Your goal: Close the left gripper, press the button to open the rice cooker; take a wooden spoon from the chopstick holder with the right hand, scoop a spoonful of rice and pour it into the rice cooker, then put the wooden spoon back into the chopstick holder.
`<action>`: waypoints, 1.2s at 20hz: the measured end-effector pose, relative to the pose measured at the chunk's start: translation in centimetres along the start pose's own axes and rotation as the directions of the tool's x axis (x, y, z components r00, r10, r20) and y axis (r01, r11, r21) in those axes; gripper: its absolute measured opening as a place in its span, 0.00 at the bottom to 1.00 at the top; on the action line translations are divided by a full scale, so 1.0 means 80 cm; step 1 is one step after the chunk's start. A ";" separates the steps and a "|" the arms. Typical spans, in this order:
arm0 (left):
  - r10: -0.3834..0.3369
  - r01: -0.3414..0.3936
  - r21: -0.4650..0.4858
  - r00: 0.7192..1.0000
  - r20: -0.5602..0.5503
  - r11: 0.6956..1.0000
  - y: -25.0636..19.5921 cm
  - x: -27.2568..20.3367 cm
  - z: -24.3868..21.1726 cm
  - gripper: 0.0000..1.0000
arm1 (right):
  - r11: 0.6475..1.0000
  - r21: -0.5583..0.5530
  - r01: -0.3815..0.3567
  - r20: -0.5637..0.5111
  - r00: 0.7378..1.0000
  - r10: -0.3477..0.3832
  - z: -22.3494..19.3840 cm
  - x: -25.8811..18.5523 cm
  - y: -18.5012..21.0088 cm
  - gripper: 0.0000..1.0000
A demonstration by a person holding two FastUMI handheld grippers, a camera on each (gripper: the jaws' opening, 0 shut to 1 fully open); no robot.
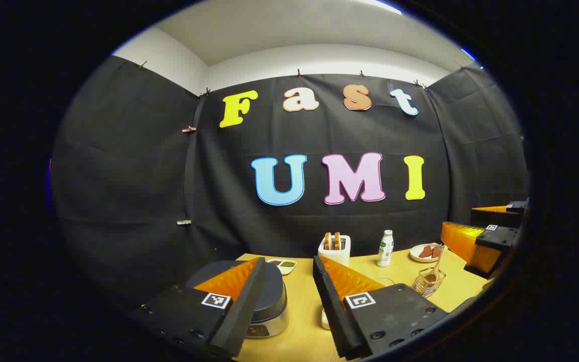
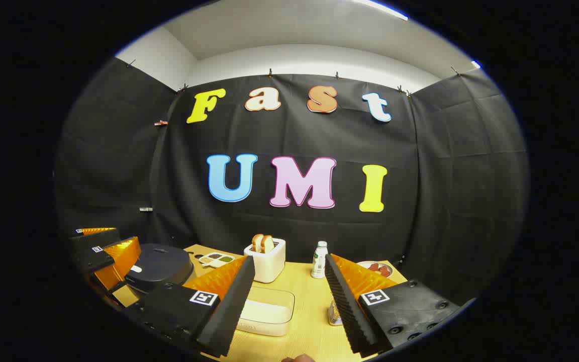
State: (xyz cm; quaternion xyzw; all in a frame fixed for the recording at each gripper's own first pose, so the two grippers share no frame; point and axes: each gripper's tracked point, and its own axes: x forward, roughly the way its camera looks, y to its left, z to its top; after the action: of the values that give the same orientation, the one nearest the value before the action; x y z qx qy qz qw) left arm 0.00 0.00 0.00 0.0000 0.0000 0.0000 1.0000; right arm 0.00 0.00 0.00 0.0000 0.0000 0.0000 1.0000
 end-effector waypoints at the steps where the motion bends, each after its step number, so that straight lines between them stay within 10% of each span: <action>1: 0.008 -0.008 0.007 1.000 0.009 1.000 0.000 -0.002 0.001 0.68 | 1.000 -0.004 -0.005 0.008 1.000 0.005 0.004 0.001 0.001 0.88; 24: 0.077 -0.077 -0.012 0.997 -0.026 0.997 0.022 0.022 -0.019 0.69 | 0.997 -0.039 -0.061 0.002 0.998 0.061 -0.003 0.022 0.007 0.88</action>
State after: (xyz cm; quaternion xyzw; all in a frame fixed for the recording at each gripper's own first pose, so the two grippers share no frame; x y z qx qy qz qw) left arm 1.80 1.73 -1.48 -0.0065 0.0127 0.0384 0.9992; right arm 1.75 0.52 -0.20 -0.0195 -0.0014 0.0305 0.9993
